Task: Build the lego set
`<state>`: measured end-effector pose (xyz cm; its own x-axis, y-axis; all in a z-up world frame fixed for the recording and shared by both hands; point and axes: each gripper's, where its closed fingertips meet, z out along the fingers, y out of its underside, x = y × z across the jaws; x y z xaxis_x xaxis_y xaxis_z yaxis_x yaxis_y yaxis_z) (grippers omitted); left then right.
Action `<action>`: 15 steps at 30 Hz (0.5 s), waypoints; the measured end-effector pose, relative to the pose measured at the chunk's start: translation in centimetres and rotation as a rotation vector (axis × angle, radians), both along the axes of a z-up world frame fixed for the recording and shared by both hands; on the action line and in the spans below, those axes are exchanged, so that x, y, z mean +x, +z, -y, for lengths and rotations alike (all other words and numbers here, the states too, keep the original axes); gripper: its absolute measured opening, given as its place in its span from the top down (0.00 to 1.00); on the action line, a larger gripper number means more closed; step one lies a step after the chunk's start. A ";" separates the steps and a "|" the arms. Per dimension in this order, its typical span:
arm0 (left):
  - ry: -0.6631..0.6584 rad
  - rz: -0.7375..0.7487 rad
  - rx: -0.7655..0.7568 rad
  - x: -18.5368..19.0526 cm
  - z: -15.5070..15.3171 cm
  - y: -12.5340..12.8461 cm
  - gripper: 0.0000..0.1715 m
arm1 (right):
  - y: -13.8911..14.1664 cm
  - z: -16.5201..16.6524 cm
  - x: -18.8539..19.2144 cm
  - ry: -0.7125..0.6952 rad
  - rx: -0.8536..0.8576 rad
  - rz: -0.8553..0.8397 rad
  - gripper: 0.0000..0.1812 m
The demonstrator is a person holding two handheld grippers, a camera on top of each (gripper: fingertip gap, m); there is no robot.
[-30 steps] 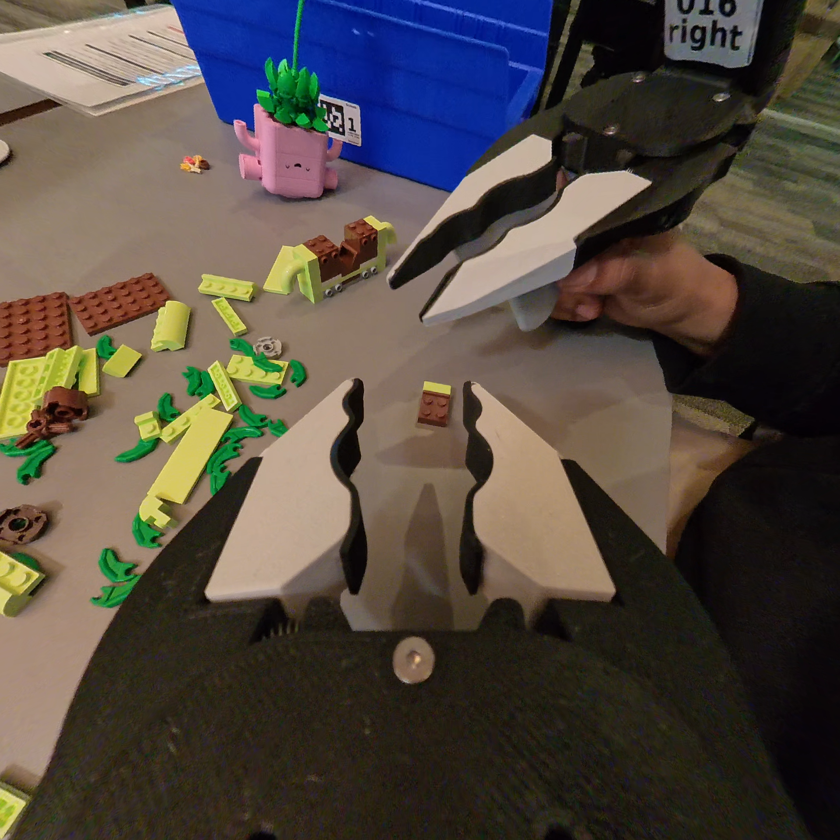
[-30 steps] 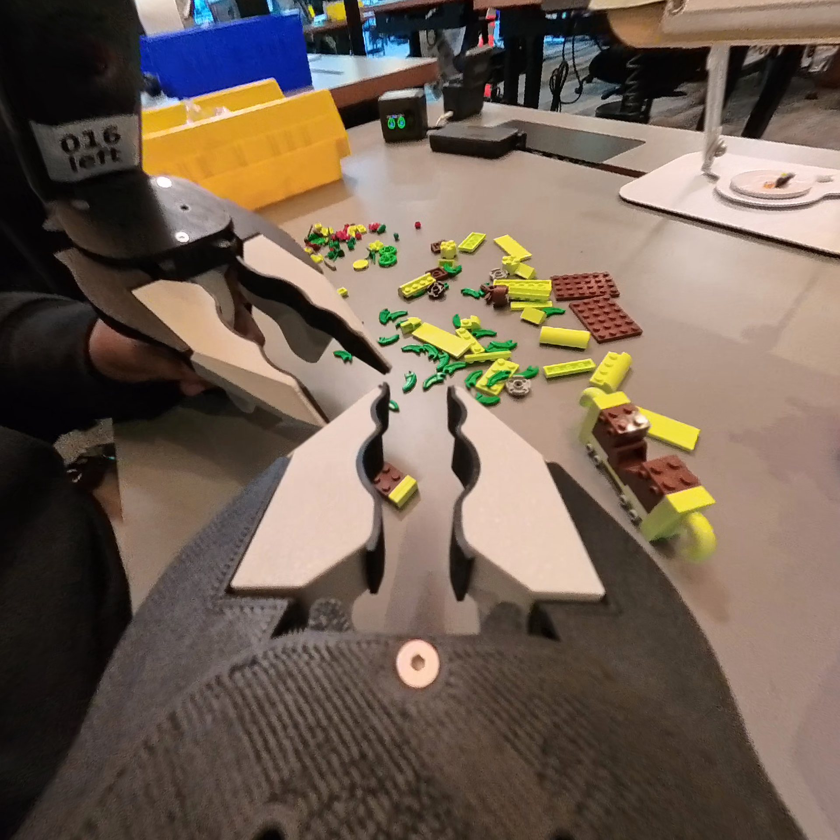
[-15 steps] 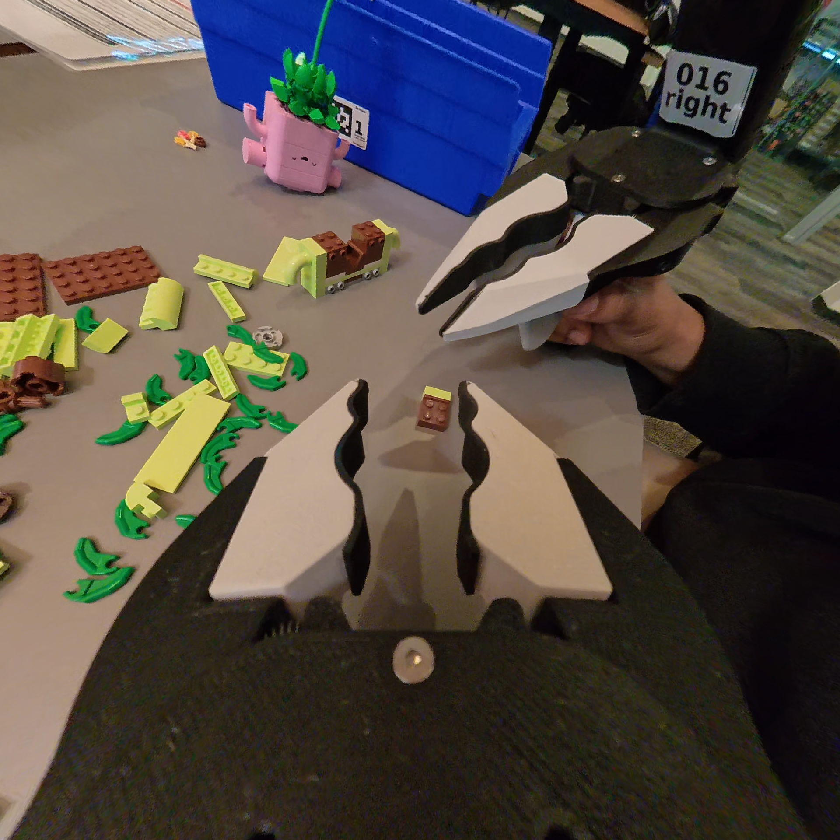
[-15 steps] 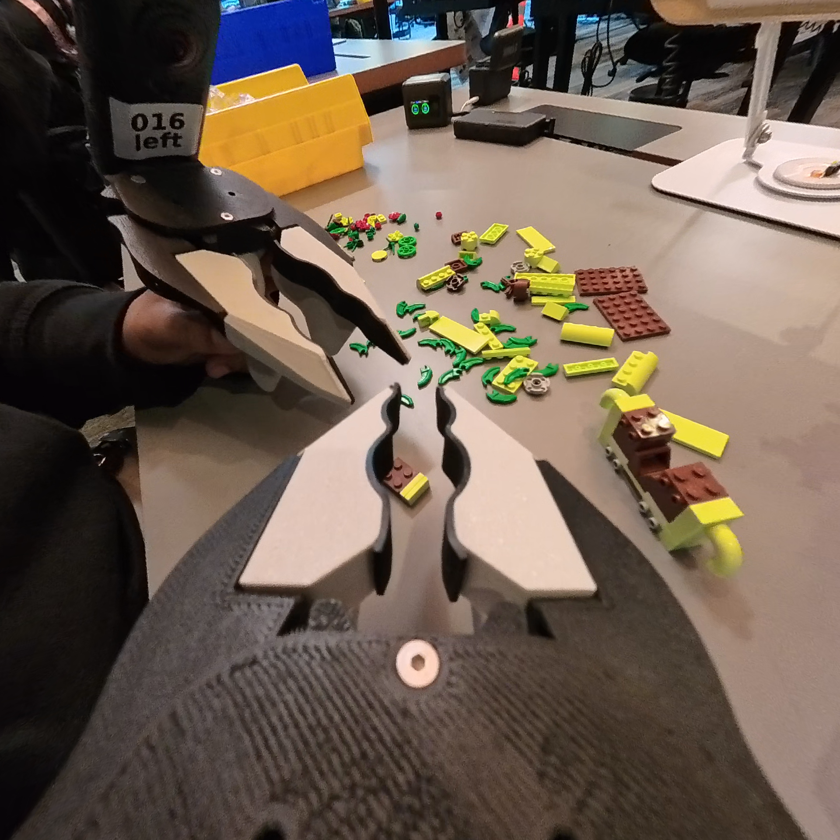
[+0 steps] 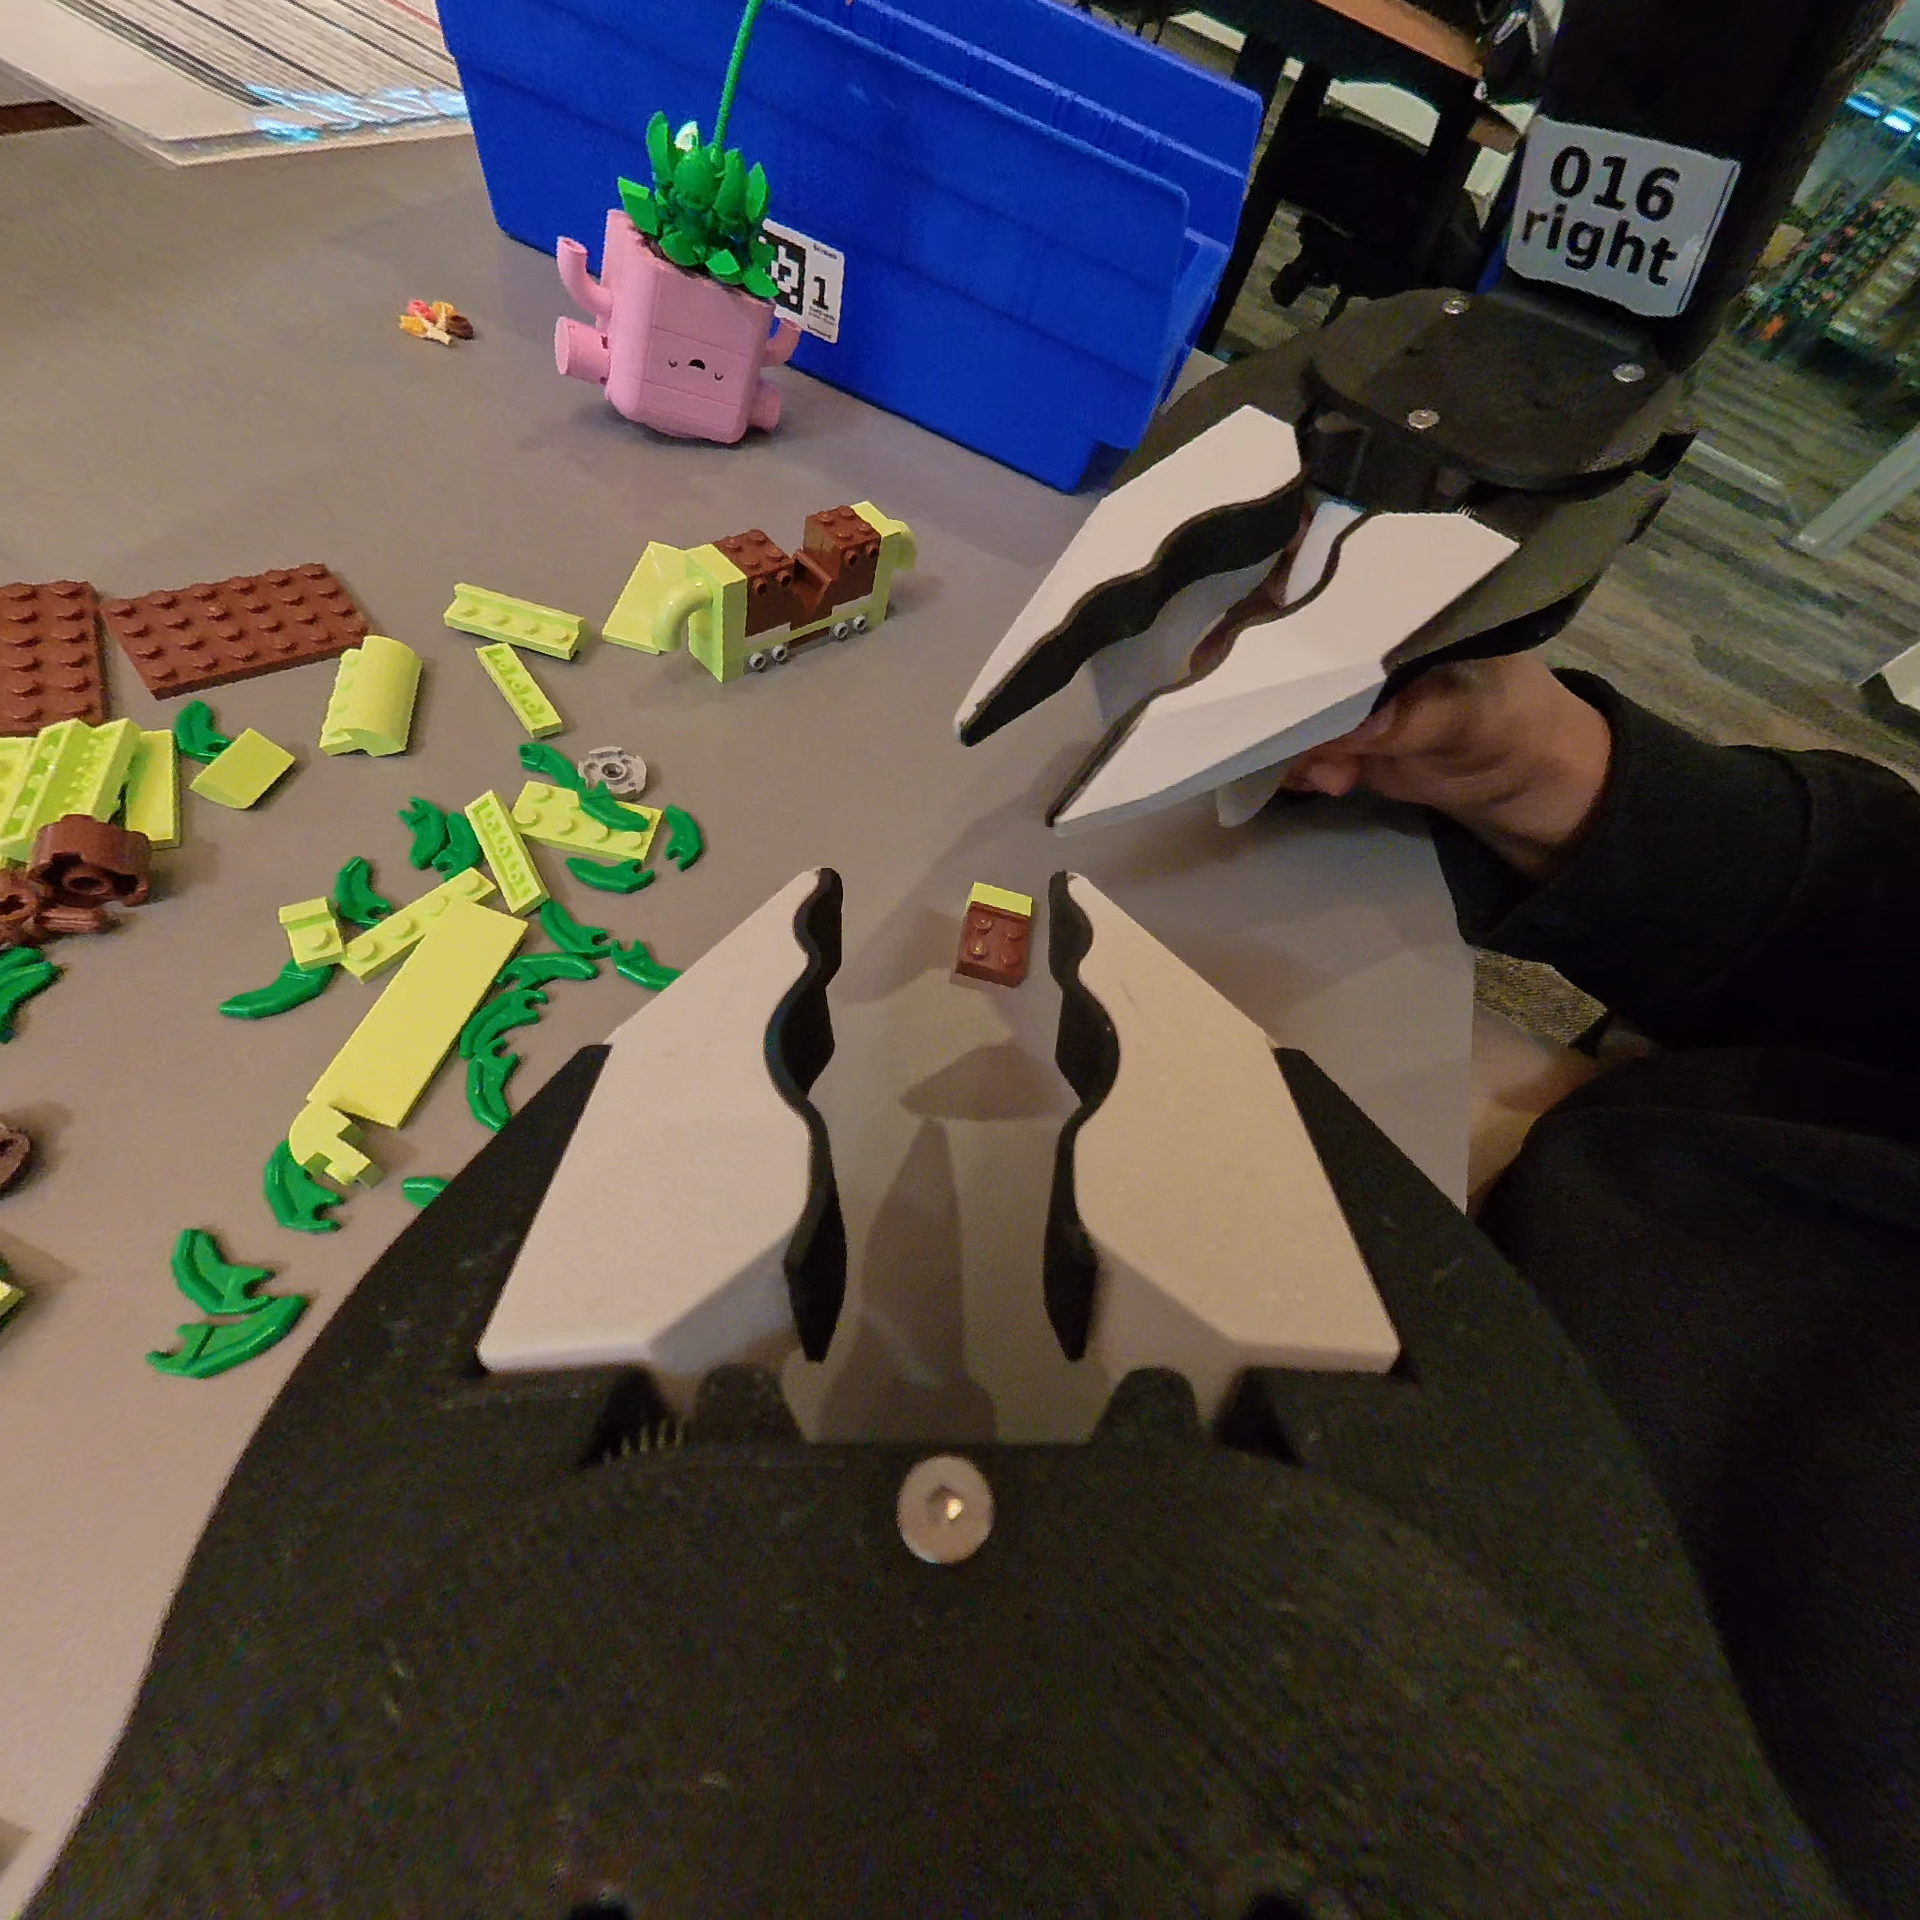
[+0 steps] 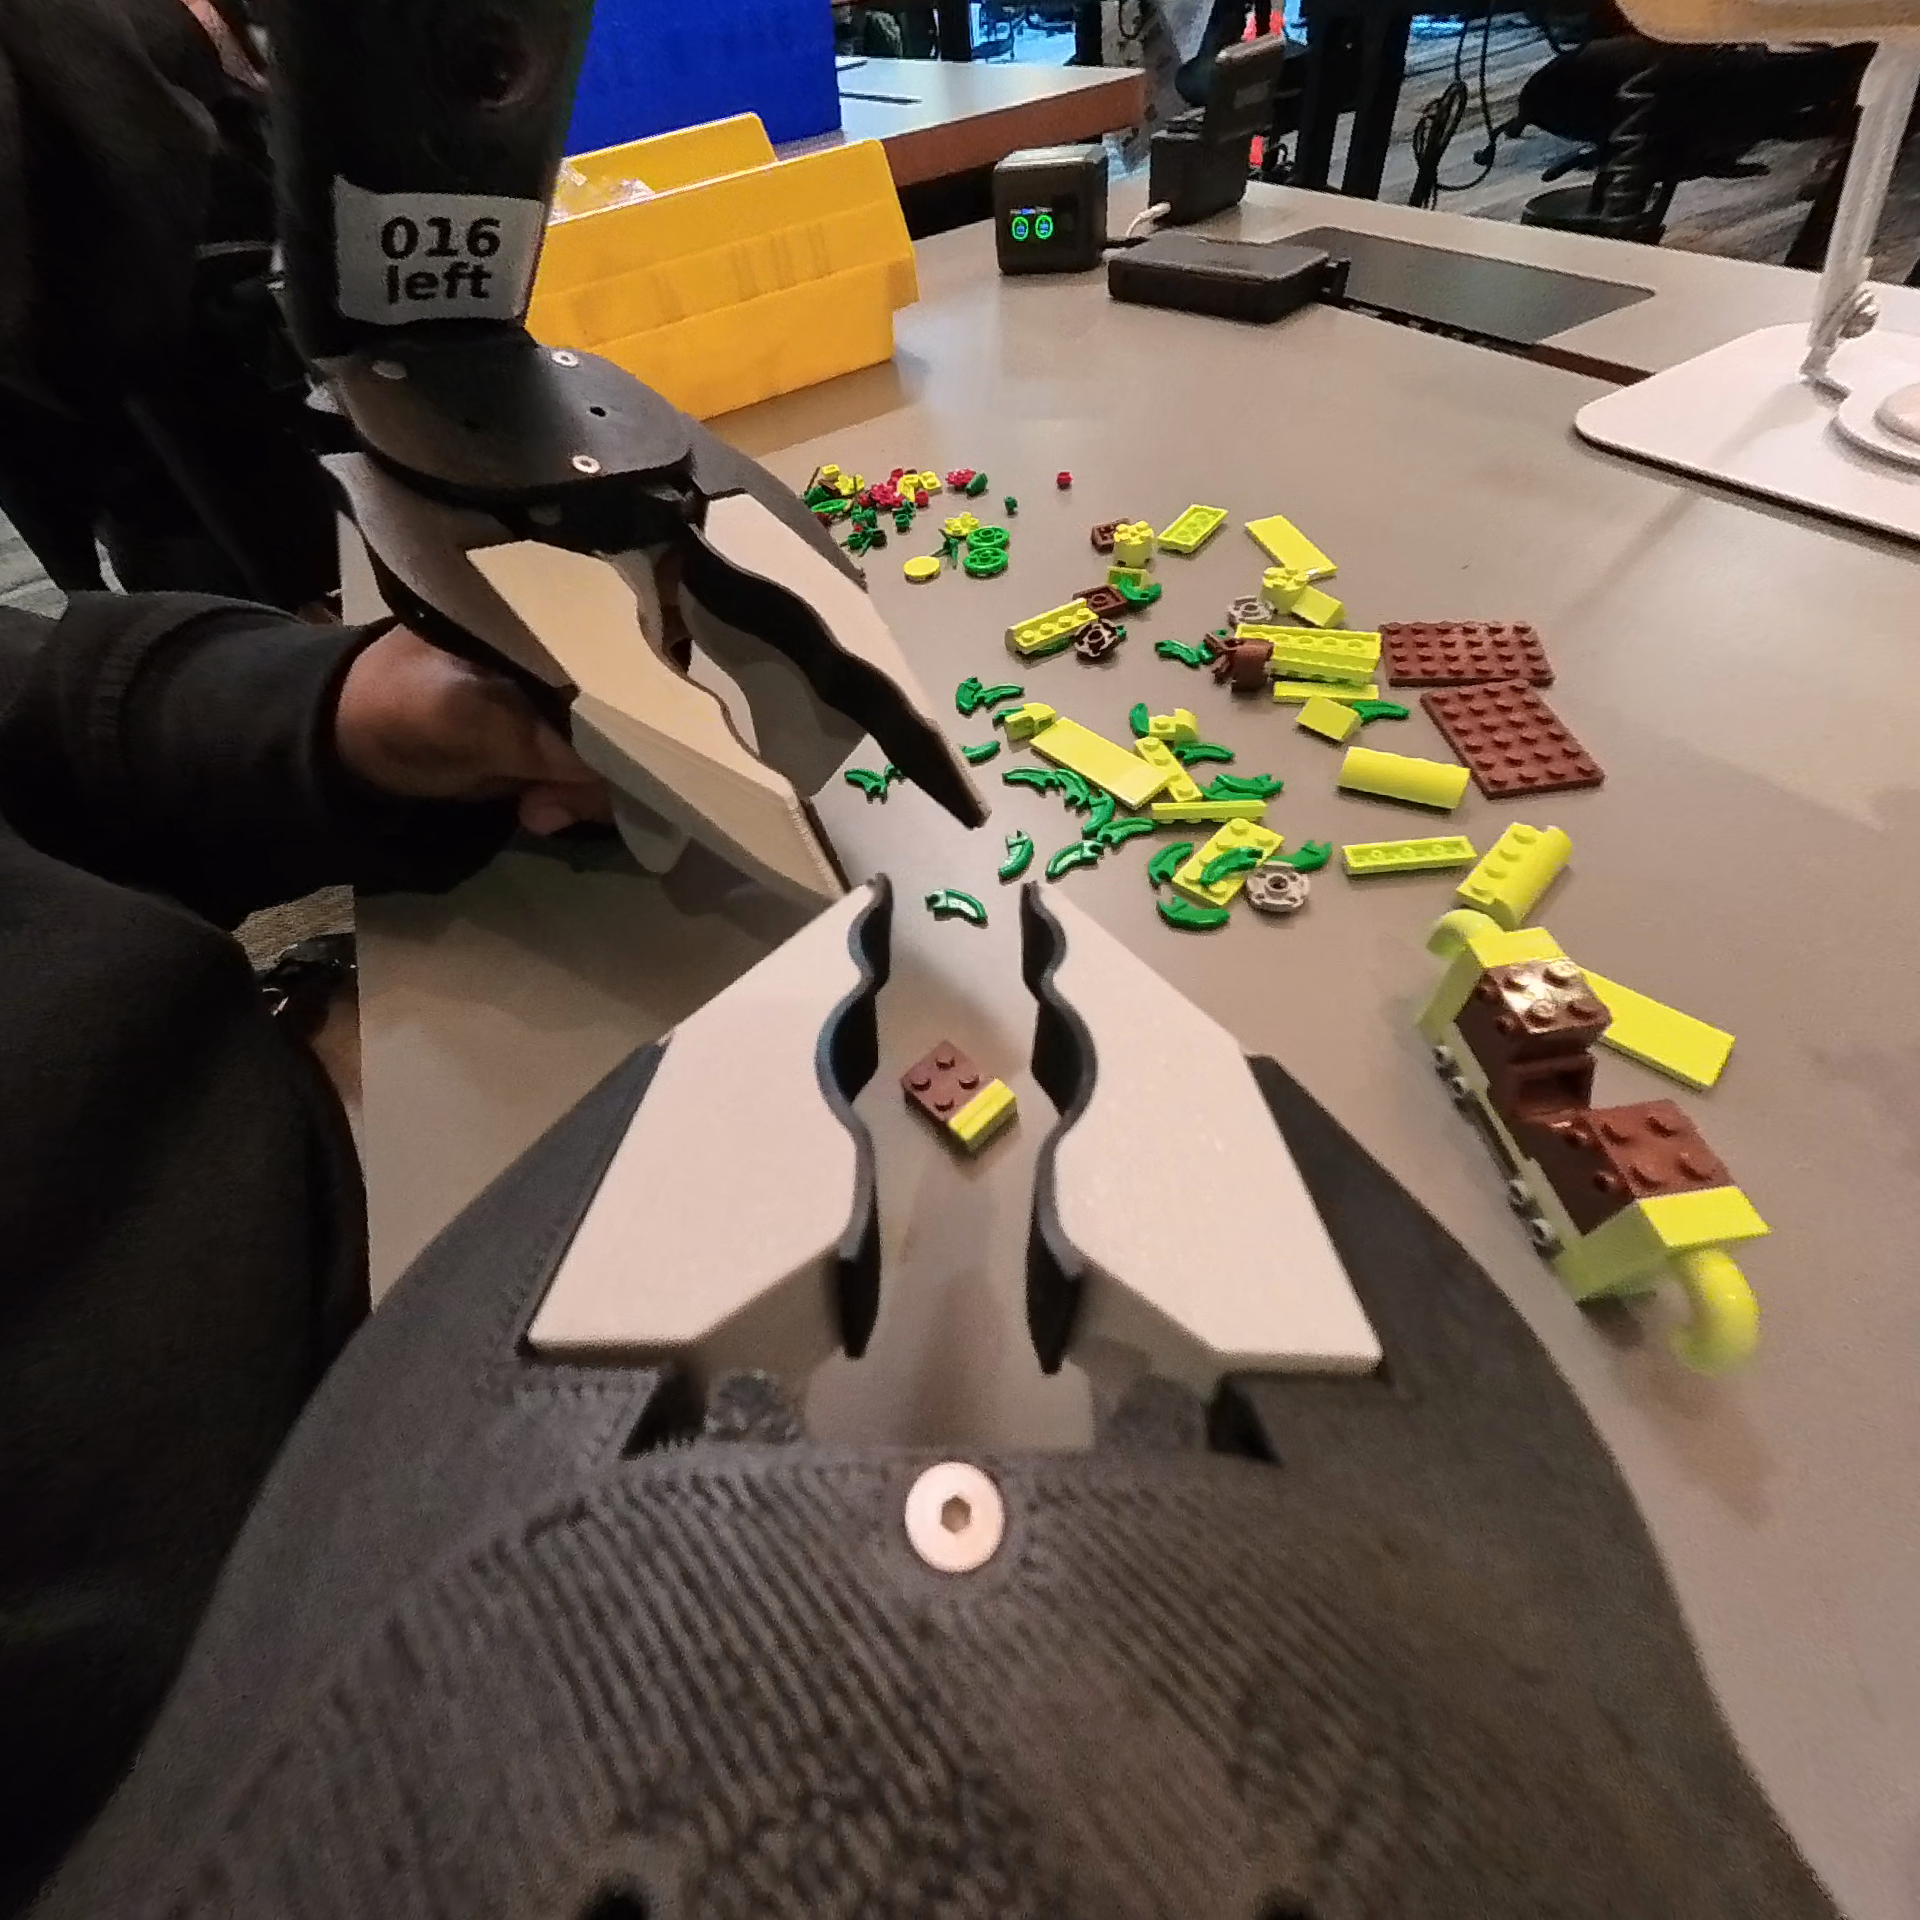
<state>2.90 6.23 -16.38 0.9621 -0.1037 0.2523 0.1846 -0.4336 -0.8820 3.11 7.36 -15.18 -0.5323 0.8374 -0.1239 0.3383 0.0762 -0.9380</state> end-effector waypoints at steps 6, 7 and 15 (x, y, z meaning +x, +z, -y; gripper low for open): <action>0.003 0.010 -0.007 -0.1 0.0 -0.1 0.78 | 0.0 0.0 0.0 0.001 -0.001 0.001 0.87; 0.002 0.012 -0.009 -0.1 0.0 -0.1 0.78 | 0.0 0.0 0.0 0.001 0.001 0.002 0.87; 0.002 0.014 -0.012 -0.1 -0.1 -0.2 0.78 | -0.5 0.2 -0.1 0.002 0.024 0.022 0.87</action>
